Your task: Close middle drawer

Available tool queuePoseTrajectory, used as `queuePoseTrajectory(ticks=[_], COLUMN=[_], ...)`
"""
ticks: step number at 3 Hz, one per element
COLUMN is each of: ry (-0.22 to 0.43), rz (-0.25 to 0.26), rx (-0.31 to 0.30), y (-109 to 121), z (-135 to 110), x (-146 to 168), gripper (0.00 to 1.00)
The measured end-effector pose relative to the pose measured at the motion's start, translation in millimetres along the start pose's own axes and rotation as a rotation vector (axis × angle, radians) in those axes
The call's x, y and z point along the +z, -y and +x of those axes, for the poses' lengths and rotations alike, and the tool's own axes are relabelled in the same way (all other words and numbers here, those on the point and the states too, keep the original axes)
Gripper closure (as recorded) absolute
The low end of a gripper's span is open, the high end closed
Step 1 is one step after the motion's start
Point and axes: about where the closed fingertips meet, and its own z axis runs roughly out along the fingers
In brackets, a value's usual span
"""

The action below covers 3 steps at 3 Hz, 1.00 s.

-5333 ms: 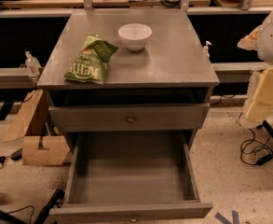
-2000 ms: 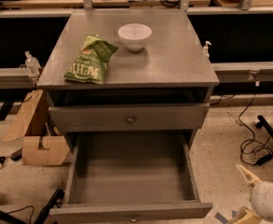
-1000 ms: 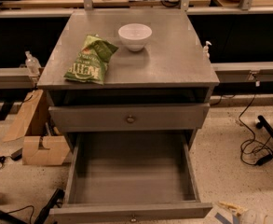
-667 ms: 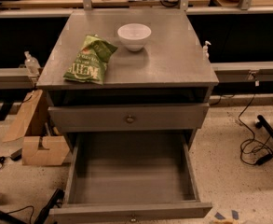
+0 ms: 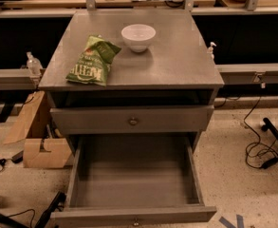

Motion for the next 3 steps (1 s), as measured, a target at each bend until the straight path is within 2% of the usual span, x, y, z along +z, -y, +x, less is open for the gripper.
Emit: queuePoseTrajectory(ticks=[1, 2, 3], ry=[-0.001, 0.024, 0.114], rz=[0.004, -0.002, -0.003], rx=[0.009, 0.037, 0.077], y=[-1, -2, 19], z=[2, 14, 40], x=[-1, 20, 81], gripper=[1.00, 1.00, 1.00])
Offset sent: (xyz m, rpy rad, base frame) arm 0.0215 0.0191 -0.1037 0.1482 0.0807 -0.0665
